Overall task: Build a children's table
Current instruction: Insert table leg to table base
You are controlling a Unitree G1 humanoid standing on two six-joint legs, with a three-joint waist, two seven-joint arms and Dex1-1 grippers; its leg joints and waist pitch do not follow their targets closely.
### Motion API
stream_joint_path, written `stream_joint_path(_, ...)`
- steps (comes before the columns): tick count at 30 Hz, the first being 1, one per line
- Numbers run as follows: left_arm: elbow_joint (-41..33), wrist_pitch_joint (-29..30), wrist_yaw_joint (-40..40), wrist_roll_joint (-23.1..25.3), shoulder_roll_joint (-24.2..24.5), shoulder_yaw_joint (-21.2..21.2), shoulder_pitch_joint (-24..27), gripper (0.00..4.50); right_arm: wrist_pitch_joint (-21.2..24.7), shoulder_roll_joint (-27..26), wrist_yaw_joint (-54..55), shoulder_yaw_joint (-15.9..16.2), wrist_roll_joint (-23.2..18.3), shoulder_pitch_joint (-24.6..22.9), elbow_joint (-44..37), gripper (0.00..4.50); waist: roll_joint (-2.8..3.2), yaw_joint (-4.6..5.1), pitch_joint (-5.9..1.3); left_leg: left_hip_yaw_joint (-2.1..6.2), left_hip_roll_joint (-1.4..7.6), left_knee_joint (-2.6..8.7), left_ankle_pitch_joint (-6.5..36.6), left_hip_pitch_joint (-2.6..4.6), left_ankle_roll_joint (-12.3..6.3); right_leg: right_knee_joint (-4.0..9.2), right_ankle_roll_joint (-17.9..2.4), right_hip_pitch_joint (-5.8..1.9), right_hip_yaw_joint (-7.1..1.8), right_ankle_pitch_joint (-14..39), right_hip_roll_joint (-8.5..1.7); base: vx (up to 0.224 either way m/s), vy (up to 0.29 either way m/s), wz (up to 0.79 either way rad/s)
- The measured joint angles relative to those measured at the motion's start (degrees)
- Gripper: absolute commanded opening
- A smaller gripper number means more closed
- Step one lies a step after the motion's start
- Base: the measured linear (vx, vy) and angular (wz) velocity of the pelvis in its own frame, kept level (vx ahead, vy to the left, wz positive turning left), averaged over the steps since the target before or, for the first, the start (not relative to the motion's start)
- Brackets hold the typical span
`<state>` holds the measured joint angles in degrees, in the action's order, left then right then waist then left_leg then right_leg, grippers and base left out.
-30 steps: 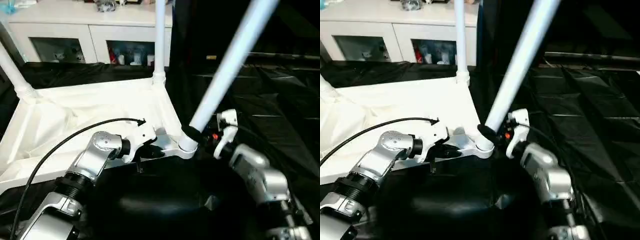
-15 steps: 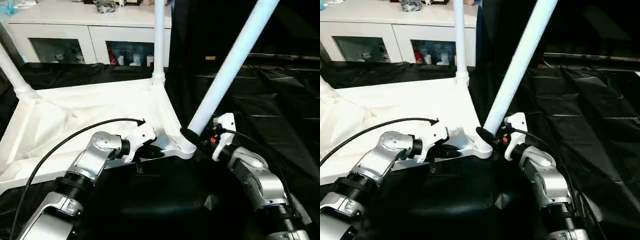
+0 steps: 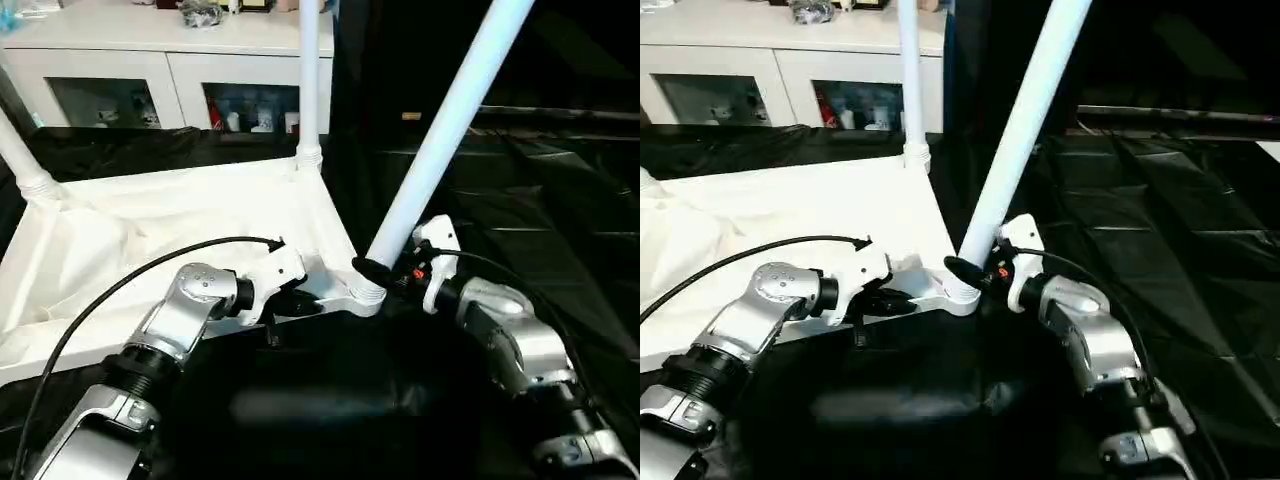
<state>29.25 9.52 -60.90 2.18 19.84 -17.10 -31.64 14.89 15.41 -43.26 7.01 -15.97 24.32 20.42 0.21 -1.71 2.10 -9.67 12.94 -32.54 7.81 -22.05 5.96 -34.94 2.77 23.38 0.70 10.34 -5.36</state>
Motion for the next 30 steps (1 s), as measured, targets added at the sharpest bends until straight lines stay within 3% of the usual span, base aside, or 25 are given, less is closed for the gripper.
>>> stream_joint_path(11, 0.1, -0.5, 0.0, 0.0, 0.3, 0.4, 0.0, 0.0, 1.0, 0.0, -1.0, 0.2, 0.6, 1.3, 0.2, 1.91, -0.07, -0.05, 0.04, -0.03, -0.01, 0.11, 0.0, -0.11, 0.0, -0.01, 0.0, 0.34, -0.02, 0.0, 0.0, 0.0, 0.0, 0.0)
stream_joint_path(14, 0.3, -0.8, 0.0, 0.1, 0.2, 0.4, 0.0, 0.0, -0.1, 0.5, -2.5, 2.9, 3.2, 3.1, -0.4, 1.9, -0.16, -0.12, -0.02, -0.01, 0.0, 0.19, 0.0, -0.08, 0.01, -0.02, 0.0, 0.34, -0.02, 0.0, 0.0, 0.0, 0.0, 0.0)
stream_joint_path(21, 0.3, -1.0, -0.1, 0.4, -0.3, -0.2, -0.3, 0.0, -0.6, -1.2, -4.6, 6.9, 4.3, 3.4, -2.3, 1.89, -0.26, -0.65, -0.13, -0.01, -0.01, 0.28, 0.0, -0.1, 0.01, -0.01, 0.0, 0.29, -0.05, 0.0, -0.02, 0.0, 0.0, 0.0)
stream_joint_path(30, 0.3, -1.2, 0.0, 0.5, -0.2, -0.2, -0.3, 0.0, -0.6, -1.2, -4.1, 5.9, 4.3, 3.1, -2.3, 1.89, -0.27, -0.66, -0.13, -0.01, -0.02, 0.31, 0.0, -0.11, 0.02, 0.0, 0.0, 0.31, -0.05, 0.0, -0.02, 0.0, 0.0, 0.0)
